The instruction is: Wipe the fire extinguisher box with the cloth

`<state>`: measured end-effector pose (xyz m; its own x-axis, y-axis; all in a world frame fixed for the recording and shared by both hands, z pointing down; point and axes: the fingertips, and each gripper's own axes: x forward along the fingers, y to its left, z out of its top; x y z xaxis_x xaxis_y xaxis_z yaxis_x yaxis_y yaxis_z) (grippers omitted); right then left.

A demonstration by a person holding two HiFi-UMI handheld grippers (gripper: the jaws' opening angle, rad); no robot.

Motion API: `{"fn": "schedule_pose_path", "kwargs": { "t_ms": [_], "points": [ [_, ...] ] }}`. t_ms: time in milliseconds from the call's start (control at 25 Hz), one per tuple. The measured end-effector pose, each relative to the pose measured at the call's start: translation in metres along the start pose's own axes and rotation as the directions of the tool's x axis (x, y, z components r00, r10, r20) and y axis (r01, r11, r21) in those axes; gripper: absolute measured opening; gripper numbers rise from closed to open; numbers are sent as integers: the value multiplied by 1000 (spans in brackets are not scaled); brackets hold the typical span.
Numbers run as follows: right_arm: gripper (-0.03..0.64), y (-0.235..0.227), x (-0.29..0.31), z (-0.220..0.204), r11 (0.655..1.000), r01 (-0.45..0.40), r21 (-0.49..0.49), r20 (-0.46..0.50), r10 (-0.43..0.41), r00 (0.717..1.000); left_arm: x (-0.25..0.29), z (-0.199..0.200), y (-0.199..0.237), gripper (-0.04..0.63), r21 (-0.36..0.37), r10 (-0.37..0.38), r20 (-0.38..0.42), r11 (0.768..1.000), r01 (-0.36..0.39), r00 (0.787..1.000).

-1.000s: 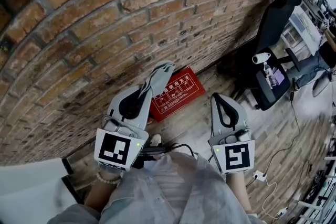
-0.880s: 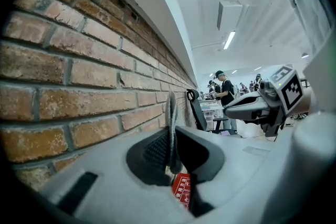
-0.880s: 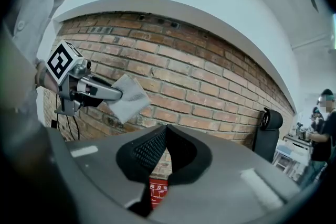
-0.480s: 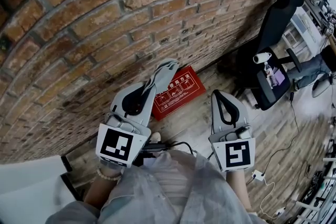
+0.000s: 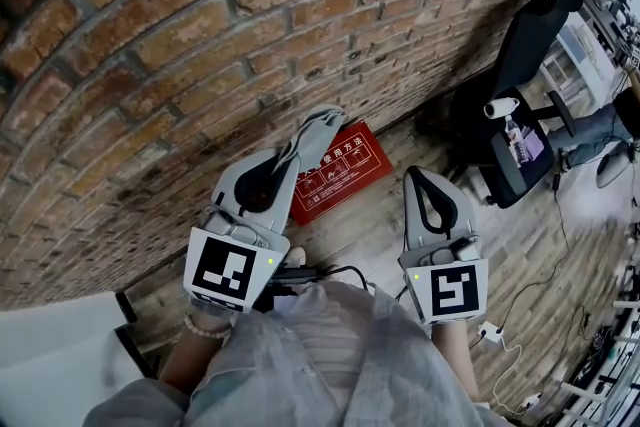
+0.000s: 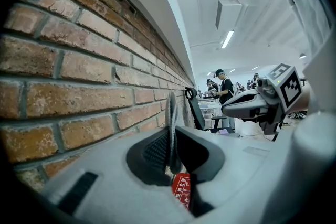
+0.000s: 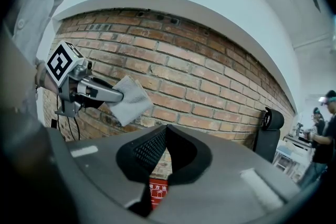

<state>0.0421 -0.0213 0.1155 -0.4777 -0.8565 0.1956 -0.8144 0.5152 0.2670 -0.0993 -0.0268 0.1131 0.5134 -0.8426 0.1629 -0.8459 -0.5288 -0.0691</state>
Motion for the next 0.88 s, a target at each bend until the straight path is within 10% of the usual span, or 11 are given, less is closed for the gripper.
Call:
{"fn": "schedule_pose_path", "kwargs": {
  "t_ms": [880],
  "points": [
    [11, 0, 12, -7, 1000, -10, 5, -16, 10, 1000, 13, -4, 7, 12, 0, -7, -12, 1000, 7, 1000]
  ]
}}
